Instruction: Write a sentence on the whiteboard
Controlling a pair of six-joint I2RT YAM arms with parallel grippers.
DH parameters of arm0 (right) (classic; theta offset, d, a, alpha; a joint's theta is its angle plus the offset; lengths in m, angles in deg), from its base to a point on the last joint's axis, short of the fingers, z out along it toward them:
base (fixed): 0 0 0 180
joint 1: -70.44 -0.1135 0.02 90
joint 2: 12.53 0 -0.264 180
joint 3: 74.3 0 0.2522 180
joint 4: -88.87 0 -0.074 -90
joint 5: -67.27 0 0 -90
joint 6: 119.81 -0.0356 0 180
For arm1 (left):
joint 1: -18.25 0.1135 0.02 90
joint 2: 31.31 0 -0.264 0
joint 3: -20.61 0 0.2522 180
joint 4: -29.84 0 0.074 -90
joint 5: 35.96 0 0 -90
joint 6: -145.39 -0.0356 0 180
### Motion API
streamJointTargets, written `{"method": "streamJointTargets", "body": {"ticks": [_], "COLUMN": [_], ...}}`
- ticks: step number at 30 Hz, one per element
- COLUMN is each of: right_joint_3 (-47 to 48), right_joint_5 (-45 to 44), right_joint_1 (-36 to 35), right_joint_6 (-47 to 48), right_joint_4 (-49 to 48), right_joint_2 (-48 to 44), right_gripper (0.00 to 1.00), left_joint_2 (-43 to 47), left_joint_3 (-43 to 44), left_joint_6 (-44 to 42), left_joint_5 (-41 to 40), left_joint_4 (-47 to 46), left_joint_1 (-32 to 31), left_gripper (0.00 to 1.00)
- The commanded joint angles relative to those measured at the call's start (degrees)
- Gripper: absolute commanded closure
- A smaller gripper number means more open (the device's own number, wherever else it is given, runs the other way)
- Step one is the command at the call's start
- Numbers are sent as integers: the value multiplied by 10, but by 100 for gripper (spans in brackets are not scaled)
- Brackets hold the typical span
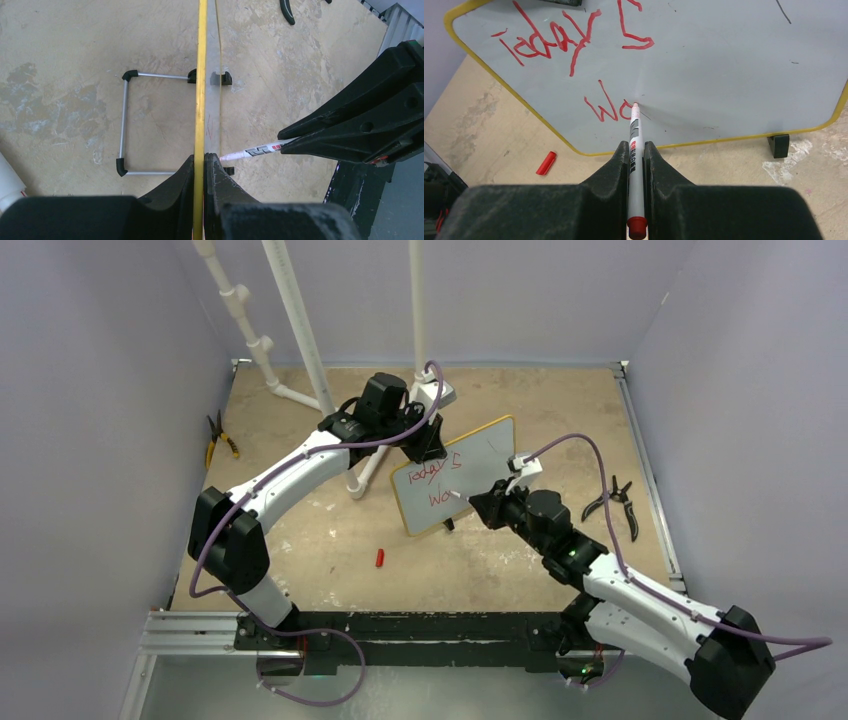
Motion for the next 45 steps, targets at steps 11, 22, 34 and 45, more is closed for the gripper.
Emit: {"method": "streamJointTargets", "body": {"ticks": [11, 22, 34, 45], "right_joint_3": [23, 14, 25, 42], "right_joint_5": [-24, -48, -41, -29], "right_joint_1": [1, 1, 1, 1], "right_joint_6": [0, -15, -12, -11], "right_joint_4": [-20, 0, -14, -31], "right_joint_2": [30, 43, 34, 20], "right_gripper": [100, 100, 100, 100], "left_joint_2": [4, 4, 4, 5], "left_joint_3": [0, 1, 1, 1], "left_joint_6": [-6, -6, -6, -6], "left_joint_5": [3, 5, 4, 4], "left_joint_4": [-10, -11, -10, -10], "left_joint_1": [1, 1, 1, 1], "left_gripper": [100, 100, 100, 100]}}
